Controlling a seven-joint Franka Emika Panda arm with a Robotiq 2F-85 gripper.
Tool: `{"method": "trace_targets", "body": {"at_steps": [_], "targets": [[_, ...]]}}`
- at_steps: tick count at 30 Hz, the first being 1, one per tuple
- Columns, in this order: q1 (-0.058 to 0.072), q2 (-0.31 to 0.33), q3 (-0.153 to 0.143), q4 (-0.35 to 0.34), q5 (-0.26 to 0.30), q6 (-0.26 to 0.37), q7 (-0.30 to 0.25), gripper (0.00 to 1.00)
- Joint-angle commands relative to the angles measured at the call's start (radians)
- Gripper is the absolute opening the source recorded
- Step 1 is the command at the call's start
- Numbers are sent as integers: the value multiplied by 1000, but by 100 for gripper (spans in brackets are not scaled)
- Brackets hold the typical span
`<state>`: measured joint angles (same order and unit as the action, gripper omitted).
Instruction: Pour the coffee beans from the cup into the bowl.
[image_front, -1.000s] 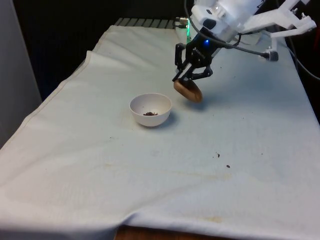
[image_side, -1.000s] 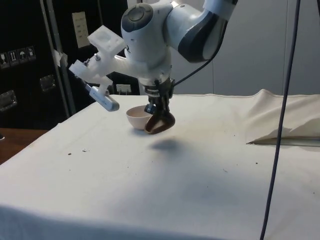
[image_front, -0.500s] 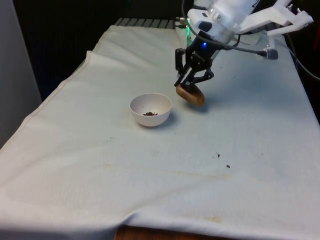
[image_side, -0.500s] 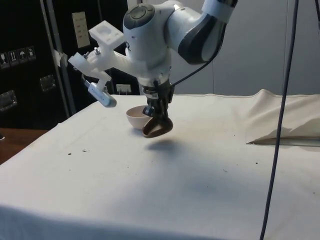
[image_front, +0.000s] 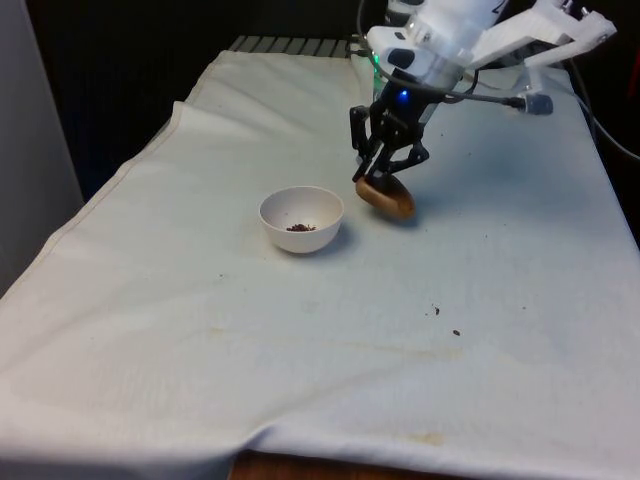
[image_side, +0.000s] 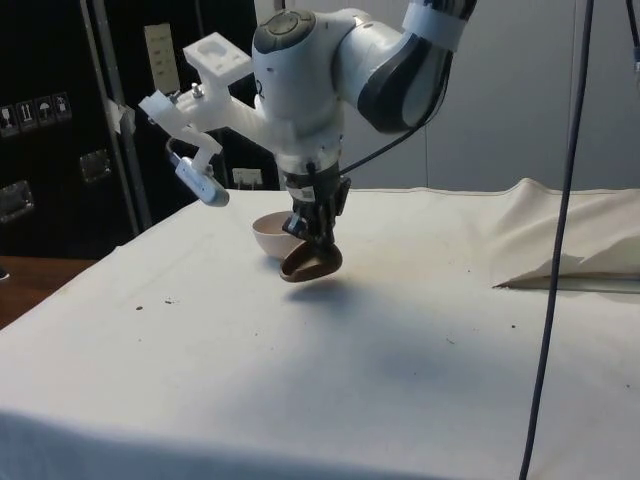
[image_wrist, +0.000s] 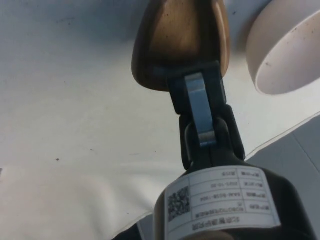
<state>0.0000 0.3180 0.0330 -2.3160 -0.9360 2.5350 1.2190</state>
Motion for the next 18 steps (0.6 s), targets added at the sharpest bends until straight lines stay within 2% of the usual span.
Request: {"method": "trace_targets", "body": {"at_steps": [1,2,3,10,11,12,18], "targets": [[-9,-1,1,-11,14,32,-6,0],[0,0,-2,-2,3,7,0,0],[-9,-2,-2,-14,17,39,-6,0],[-9,-2,-16,-35,39,93,-6,0],[0,-1,-20,-26,28,68,0,0],[-10,-2,-18,-38,41,99,-6,0],[-10,-1,-31,-55,59,146,-7,0]]}}
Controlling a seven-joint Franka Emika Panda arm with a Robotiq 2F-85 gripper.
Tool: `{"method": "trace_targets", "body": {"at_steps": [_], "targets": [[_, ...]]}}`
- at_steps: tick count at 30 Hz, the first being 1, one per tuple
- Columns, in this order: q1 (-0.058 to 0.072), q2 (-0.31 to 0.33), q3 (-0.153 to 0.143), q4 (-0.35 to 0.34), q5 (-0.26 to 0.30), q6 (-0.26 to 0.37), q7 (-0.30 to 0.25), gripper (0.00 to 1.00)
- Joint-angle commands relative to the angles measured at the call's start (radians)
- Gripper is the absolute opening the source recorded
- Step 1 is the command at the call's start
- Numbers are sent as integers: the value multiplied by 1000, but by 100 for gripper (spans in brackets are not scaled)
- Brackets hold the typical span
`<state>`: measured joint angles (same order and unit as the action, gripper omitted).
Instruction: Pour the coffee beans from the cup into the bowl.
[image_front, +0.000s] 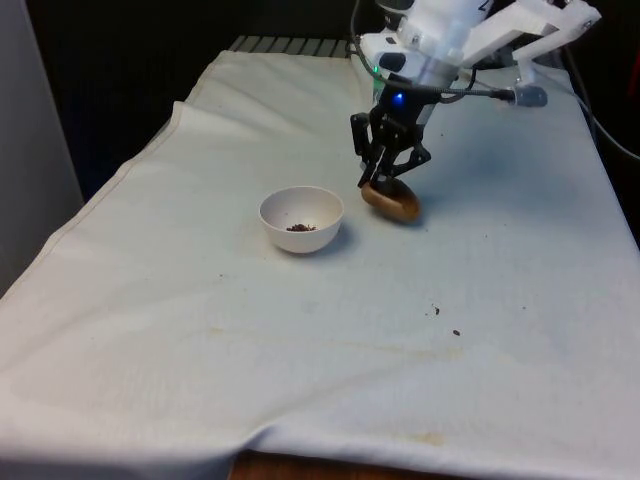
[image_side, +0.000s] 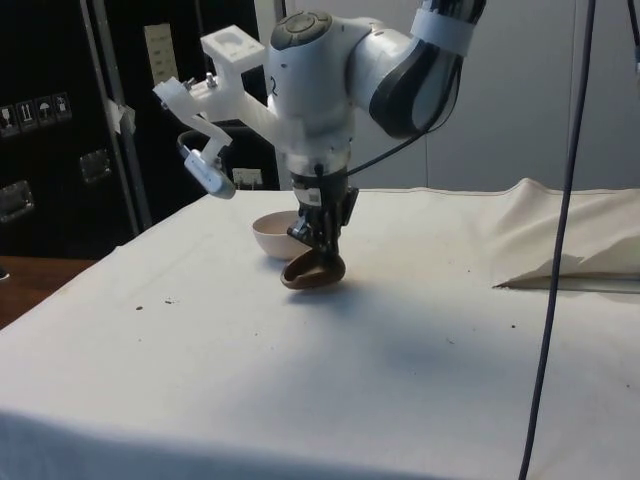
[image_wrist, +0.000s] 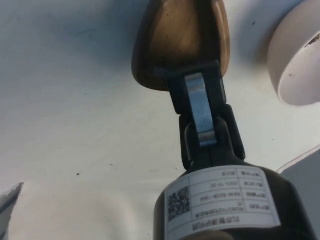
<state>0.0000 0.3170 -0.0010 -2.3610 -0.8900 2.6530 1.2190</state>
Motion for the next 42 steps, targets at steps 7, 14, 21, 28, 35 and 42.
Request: {"method": "trace_targets", "body": {"at_steps": [7,14,21,28,35,42], "targets": [[-11,3,-12,-26,28,75,-8,0],[-10,7,-26,-38,37,116,-9,13],[-10,9,-31,-41,41,129,-10,50],[-1,8,-38,-35,31,115,0,93],[-8,-41,-30,-54,51,112,-21,100],[-7,-87,-28,-64,56,95,-29,100]]}}
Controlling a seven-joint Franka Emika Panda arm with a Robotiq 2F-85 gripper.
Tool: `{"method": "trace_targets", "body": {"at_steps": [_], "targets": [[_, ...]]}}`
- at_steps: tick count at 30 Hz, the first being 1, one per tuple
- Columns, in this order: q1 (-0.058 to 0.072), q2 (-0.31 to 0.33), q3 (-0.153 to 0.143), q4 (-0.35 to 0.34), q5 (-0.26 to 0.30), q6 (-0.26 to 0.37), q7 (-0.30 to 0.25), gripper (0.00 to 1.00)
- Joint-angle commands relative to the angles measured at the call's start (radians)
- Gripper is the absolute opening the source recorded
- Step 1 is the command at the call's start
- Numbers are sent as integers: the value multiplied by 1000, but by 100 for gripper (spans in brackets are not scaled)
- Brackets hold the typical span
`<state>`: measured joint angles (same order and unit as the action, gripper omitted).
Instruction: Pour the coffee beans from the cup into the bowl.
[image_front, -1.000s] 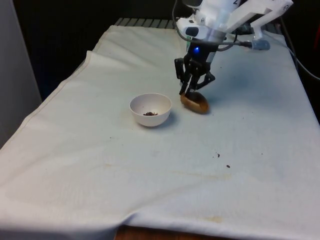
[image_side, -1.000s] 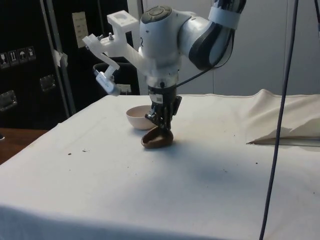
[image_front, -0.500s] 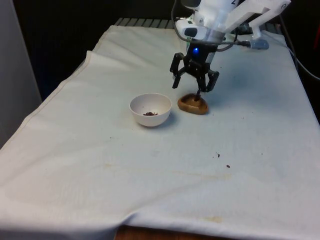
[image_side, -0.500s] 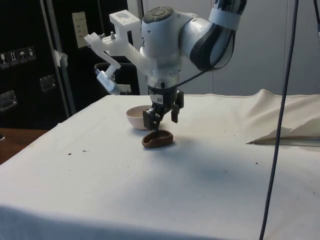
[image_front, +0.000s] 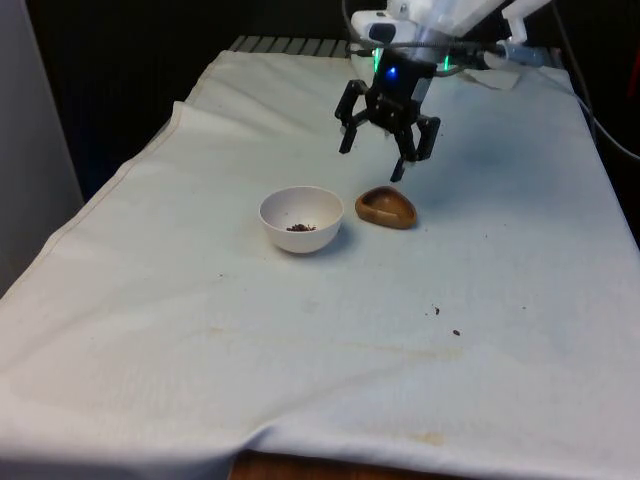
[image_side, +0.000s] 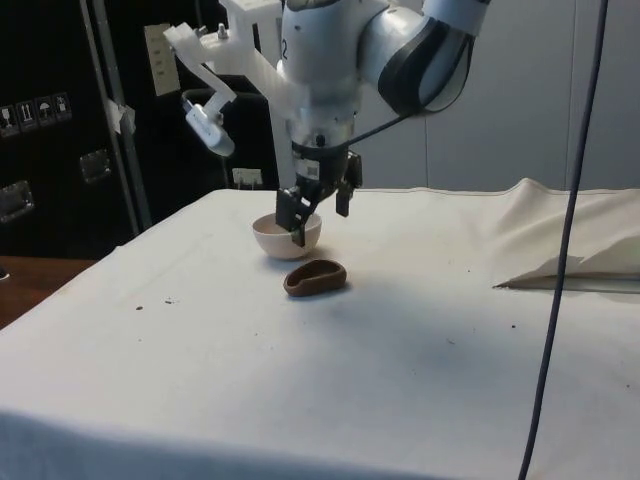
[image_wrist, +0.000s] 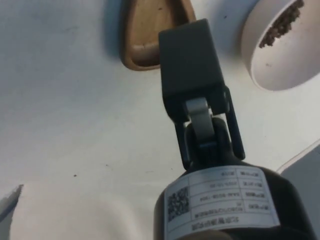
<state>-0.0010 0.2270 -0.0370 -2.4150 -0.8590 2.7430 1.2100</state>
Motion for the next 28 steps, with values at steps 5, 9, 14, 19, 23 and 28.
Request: {"method": "trace_targets", "body": {"at_steps": [5,9,14,19,23,28], "targets": [[-6,-33,10,-14,29,-16,-28,100],[-4,-69,10,-17,31,-37,-38,100],[-3,-97,9,-18,33,-53,-46,100],[1,-125,3,-8,13,-70,-40,100],[2,-158,8,-17,48,-87,-71,100],[2,-167,5,-9,27,-95,-58,100]]}}
